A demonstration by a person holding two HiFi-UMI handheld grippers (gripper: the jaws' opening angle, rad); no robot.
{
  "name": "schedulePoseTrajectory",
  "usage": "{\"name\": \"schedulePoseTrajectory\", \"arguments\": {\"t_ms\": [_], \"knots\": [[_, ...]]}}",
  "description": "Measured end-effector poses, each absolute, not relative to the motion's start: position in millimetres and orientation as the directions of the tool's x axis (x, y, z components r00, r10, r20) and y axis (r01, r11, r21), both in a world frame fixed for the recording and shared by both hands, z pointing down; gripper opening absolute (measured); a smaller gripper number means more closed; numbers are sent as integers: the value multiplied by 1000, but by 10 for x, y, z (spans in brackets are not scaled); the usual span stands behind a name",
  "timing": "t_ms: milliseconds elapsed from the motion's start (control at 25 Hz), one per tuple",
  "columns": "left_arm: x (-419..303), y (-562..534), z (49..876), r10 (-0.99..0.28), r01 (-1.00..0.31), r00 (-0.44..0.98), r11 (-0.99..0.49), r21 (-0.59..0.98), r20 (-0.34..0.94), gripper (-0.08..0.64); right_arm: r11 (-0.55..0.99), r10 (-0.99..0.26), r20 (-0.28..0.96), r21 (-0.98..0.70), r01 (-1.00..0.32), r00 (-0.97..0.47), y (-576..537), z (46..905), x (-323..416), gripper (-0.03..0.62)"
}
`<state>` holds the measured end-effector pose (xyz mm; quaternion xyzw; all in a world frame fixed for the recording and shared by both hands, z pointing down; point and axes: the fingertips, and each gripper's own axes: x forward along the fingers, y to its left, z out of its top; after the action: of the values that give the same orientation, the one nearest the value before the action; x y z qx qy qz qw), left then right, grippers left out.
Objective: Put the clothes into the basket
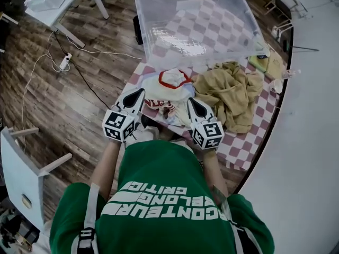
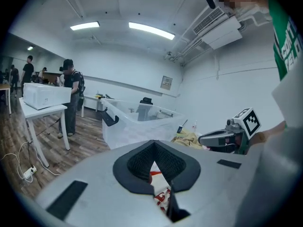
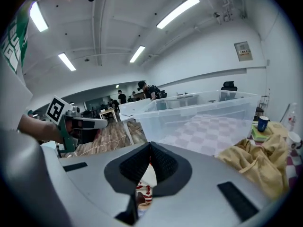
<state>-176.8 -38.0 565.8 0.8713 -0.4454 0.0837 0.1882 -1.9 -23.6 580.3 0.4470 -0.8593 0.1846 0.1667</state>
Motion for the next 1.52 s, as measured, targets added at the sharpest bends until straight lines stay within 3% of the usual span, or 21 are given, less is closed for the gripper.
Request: {"name": "schedulePoseTrajectory", "arguments": {"t_ms": [480,600,640,720,800,880,1160,1520], "knots": [[-1850,-569,6630,-536,-678,732,-637,368,421,-3,334,-717,525,-320,-887,-459,-315,6464,-153,9],[-1898,-654,6846,-509,-673,735,-630,388,448,53,280,-716,558,-321,-905,-420,-280,6635,-119,15],[-1917,-689,6912,-499,-671,736,-629,393,458,101,263,-714,568,-324,-909,-410,-271,6693,-115,35],[-1941,-752,7043,-476,-666,736,-636,389,482,147,236,-702,591,-333,-913,-397,-246,6817,-119,149],[-1936,-794,7180,-445,-655,739,-651,383,506,202,217,-687,619,-327,-920,-382,-209,6955,-125,222],[-1916,-831,7329,-412,-644,740,-662,384,531,251,199,-668,647,-320,-926,-367,-185,7105,-125,265],[-1772,-894,7825,-332,-637,722,-661,397,606,331,117,-615,712,-343,-932,-339,-130,7576,-44,302],[-1610,-917,8205,-257,-630,711,-648,429,655,334,0,-526,817,-279,-960,-237,-174,8304,85,327]]}}
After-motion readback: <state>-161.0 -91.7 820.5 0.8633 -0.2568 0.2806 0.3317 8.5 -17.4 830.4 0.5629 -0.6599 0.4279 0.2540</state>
